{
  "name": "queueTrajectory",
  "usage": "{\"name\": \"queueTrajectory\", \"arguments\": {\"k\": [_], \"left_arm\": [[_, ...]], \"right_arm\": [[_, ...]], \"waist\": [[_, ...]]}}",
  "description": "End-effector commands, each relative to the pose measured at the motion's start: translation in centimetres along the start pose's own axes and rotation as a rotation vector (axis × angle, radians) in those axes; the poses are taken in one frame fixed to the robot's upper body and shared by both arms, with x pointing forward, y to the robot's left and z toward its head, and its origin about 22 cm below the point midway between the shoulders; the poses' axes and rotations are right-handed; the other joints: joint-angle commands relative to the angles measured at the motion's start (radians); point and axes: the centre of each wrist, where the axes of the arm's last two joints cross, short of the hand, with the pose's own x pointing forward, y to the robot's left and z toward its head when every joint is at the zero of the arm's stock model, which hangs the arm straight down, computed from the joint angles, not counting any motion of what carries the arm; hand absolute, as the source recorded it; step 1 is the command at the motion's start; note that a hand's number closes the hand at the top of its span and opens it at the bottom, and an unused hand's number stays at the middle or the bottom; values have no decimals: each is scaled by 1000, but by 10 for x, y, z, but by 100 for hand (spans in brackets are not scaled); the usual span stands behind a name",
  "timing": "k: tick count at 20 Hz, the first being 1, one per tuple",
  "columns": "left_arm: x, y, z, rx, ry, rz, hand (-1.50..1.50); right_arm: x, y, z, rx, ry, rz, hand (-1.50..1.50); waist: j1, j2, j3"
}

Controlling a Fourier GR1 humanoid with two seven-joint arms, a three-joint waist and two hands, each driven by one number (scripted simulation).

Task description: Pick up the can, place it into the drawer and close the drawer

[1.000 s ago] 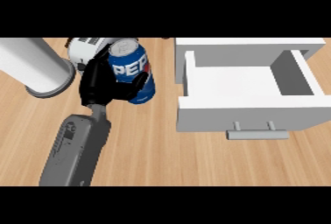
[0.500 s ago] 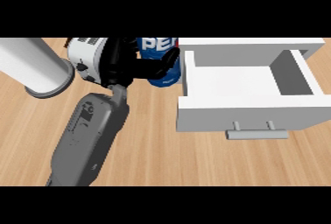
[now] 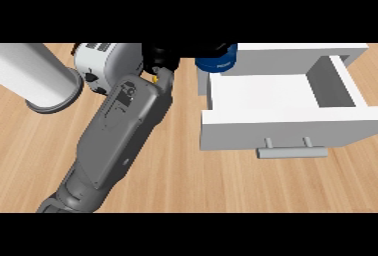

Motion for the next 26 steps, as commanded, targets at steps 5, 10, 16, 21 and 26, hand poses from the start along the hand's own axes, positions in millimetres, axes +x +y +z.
{"name": "queueTrajectory", "arguments": {"k": [5, 10, 16, 21, 26], "left_arm": [[24, -39, -21, -16, 11, -9, 150], [1, -41, -25, 0, 29, -31, 150], [-14, -59, -15, -6, 49, -47, 150], [4, -69, -35, 40, 43, -82, 150], [-6, -74, -28, 17, 70, -97, 150]], "right_arm": [[-11, -11, 4, 11, -3, 3, -150], [-5, 9, -2, 26, 1, 8, -150], [1, 9, -16, 30, -26, -3, -150], [-1, 6, -9, 60, -19, 0, -150], [3, -6, -16, 31, -15, 3, -150]], "waist": [[-10, 1, 1], [-17, 3, 0], [-33, 6, 1], [-60, 13, 2], [-38, 8, 1]]}}
